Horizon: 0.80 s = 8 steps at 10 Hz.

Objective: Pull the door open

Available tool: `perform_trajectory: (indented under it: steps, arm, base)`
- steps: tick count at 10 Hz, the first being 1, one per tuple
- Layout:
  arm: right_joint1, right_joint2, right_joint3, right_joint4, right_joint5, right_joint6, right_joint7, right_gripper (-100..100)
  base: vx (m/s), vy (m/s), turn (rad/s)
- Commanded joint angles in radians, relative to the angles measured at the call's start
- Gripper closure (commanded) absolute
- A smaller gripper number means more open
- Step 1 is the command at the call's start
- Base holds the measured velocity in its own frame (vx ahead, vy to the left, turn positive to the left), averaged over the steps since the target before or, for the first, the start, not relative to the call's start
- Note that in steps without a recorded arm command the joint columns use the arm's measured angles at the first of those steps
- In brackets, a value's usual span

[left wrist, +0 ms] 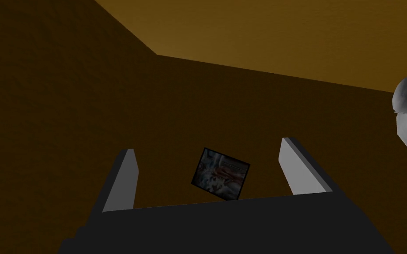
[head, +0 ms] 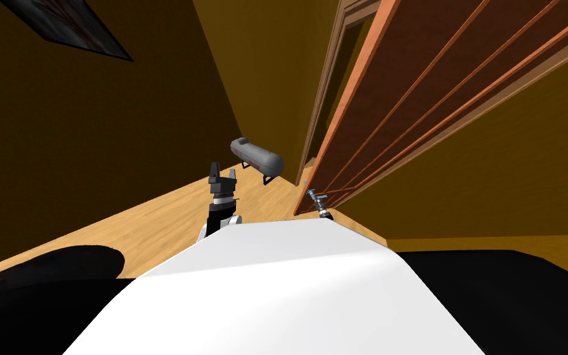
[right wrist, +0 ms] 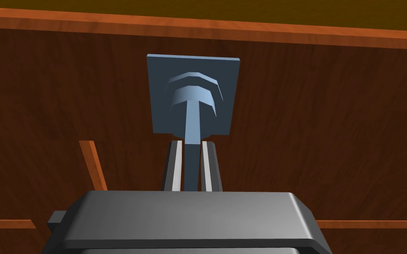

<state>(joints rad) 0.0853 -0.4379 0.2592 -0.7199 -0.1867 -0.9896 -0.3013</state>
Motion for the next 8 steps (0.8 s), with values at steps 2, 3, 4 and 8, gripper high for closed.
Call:
perform_trajectory:
  steps: [2, 3, 4, 8]
  arm:
    - [0.0, 0.007, 0.008, -0.013, 0.004, 0.011, 0.004, 100]
    - [-0.004, 0.003, 0.009, 0.005, 0.001, -0.002, -0.003, 100]
    - [-0.006, -0.001, 0.008, 0.018, -0.002, -0.012, -0.008, 100]
    - [-0.017, -0.026, -0.001, 0.095, -0.021, -0.069, -0.037, 100]
  base:
    - [-0.061, -0.123, 0.072]
    - [-0.105, 0.022, 0.256]
    - [-0.186, 0.006, 0.269]
    - [-0.218, -0.056, 0.276]
